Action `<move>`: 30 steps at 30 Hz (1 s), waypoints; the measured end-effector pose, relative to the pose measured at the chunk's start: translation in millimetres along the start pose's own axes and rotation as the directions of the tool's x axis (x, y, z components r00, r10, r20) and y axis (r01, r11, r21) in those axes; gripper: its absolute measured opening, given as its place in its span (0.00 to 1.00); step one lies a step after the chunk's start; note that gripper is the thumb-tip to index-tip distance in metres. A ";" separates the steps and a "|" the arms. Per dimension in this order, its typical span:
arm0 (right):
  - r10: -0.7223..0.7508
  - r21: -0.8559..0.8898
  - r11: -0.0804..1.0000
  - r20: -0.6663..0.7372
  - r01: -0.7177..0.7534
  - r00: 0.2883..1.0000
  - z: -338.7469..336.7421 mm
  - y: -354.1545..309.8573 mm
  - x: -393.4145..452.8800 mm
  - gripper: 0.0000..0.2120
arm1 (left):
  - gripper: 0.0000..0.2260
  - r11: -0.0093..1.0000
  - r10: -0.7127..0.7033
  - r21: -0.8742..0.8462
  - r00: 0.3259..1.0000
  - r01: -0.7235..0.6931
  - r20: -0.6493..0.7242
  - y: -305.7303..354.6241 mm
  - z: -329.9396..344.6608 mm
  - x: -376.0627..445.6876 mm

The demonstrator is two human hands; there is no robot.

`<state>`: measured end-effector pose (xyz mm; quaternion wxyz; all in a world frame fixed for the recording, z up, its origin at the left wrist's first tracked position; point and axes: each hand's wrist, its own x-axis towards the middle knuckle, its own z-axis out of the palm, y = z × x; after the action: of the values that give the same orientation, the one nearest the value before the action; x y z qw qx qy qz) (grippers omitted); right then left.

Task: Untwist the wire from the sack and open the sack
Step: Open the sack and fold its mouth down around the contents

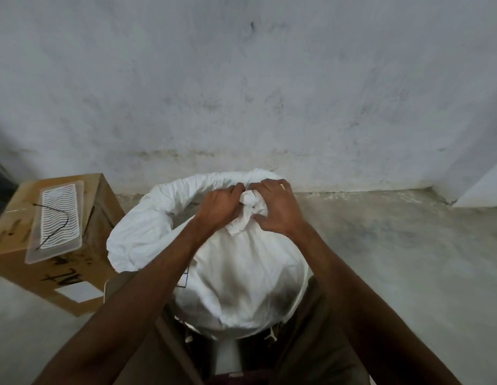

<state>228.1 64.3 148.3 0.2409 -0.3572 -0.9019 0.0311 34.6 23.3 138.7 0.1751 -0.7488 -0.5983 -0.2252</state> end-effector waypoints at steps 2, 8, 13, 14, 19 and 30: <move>-0.010 -0.066 0.998 -0.133 0.001 0.991 -0.9 -4.7 7.0 0.22 | 0.11 0.990 -0.012 -0.144 0.999 0.005 -0.042 4.0 -5.6 -0.7; -0.057 -0.263 0.965 -0.236 -0.007 0.970 29.1 1.8 -11.4 0.25 | 0.24 0.994 0.052 -0.092 0.999 -0.052 -0.001 16.7 -8.5 -35.7; 0.004 0.129 0.992 0.101 -0.017 0.995 24.6 0.4 -10.9 0.33 | 0.12 0.898 0.427 0.195 0.889 -0.395 -0.165 -8.6 -0.5 -33.9; 0.059 0.174 0.979 0.253 -0.106 0.966 18.7 0.8 -6.7 0.42 | 0.09 0.852 0.513 0.233 0.837 -0.469 -0.190 -11.6 -0.2 -30.7; 0.185 0.034 0.975 0.430 -0.221 0.884 3.1 -5.7 8.3 0.47 | 0.09 0.743 0.669 0.169 0.705 -0.648 -0.236 8.7 -6.5 -12.4; 0.066 -0.249 0.965 -0.059 -0.079 0.996 49.2 -11.4 -33.1 0.24 | 0.24 0.931 -0.104 -0.285 0.913 0.229 0.394 -12.8 -15.1 -37.2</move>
<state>219.3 39.7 93.8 0.2151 -0.4181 -0.8786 -0.0835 13.4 -12.3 130.9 -0.0876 -0.7419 -0.6374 -0.1889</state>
